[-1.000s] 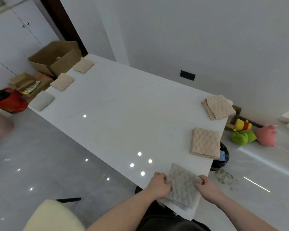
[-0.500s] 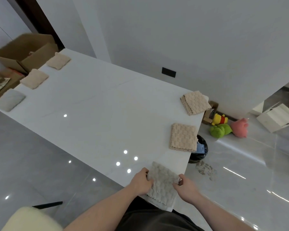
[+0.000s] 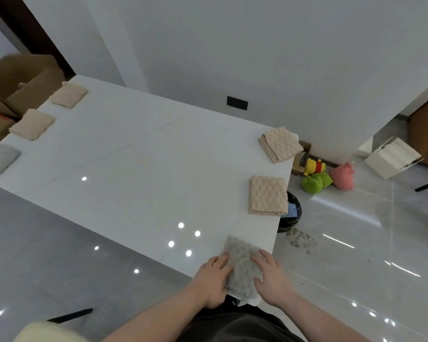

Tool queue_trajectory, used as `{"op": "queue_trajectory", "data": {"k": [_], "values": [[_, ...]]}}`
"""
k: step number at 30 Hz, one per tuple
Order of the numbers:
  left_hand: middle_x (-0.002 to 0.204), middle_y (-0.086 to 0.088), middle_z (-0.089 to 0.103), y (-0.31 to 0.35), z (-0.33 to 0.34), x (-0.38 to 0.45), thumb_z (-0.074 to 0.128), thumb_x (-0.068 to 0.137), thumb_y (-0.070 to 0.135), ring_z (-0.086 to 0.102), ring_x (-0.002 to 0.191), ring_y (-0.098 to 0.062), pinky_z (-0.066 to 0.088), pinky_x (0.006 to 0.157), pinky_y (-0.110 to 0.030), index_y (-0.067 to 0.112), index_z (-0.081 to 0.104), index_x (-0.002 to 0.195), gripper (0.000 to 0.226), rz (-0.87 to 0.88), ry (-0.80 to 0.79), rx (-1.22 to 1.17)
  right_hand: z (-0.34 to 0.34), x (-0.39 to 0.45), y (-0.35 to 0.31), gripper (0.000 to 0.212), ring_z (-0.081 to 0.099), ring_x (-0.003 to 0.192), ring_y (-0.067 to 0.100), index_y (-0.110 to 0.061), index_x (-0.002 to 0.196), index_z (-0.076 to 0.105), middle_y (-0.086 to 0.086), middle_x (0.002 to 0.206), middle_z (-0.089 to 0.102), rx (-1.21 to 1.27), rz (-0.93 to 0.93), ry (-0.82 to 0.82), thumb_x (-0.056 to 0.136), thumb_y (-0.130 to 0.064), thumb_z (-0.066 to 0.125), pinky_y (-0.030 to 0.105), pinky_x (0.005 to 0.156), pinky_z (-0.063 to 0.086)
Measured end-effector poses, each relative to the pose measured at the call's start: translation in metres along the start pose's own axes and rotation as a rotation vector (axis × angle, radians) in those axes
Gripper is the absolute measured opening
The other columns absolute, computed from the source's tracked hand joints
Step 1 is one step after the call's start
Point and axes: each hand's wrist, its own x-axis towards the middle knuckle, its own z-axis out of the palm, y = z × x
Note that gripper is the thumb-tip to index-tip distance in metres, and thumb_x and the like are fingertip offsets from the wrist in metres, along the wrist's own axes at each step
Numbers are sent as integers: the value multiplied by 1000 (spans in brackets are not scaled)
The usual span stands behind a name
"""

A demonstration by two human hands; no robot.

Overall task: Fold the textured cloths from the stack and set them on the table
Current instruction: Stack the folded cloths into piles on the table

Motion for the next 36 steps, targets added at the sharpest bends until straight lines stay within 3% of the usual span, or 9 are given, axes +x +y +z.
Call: {"op": "queue_trajectory", "data": {"k": [4,7,9,15,20,23,26,31,36], "values": [[167,0,16,-1,-1,-5,50,88,26,20,148,-29,29,119,-43,27,35,153,67,82,165,43,1,-6,-9,72,17,153,22,-31,158,30,-5,169,11,-34,7,46,91,-26,55,34,123,28],[161,0,27,-2,-7,-8,54,89,24,26,144,-30,34,115,-45,24,40,149,62,62,-1,83,0,-7,-12,71,15,154,25,-31,159,31,-6,170,10,-93,8,-70,92,-28,55,36,125,23],[162,-1,26,-3,-11,-10,55,89,21,26,144,-32,33,116,-47,22,37,152,65,51,-92,99,-2,-8,-15,70,14,155,25,-30,159,32,-6,170,9,-84,16,-63,93,-28,55,36,126,22],[150,1,45,0,-18,-8,55,86,24,34,139,-28,38,110,-43,23,47,143,58,78,-11,26,-5,-12,-20,66,16,155,23,-27,156,38,-3,169,15,-25,22,-20,93,-25,57,32,126,18],[146,4,51,10,-32,-9,52,90,29,38,136,-22,38,113,-37,28,51,142,52,20,74,-254,-19,-13,-17,63,34,147,19,-26,150,43,-5,162,29,170,50,137,89,-18,60,30,120,30],[145,8,50,16,-44,-2,53,92,31,41,134,-16,38,113,-32,30,53,139,48,-12,142,-361,-37,-10,-10,60,44,137,14,-27,145,46,-9,152,38,282,45,231,89,-14,62,30,109,43],[143,9,50,23,-53,12,54,92,31,45,132,-13,36,113,-29,29,55,139,47,-73,166,-459,-61,-2,4,56,49,119,9,-29,143,45,-13,144,37,332,47,227,92,-12,59,26,92,46],[139,9,51,54,-64,47,54,93,25,53,123,-10,43,103,-23,29,55,138,45,-220,197,-635,-107,25,47,52,49,126,10,-28,139,49,-12,138,42,325,15,203,90,-11,59,27,100,46],[133,12,51,99,-74,84,52,92,24,56,114,-9,52,89,-22,30,53,138,47,-355,237,-844,-161,65,91,54,55,116,12,-26,141,48,-6,141,44,312,13,155,91,-12,61,27,88,50]]}}
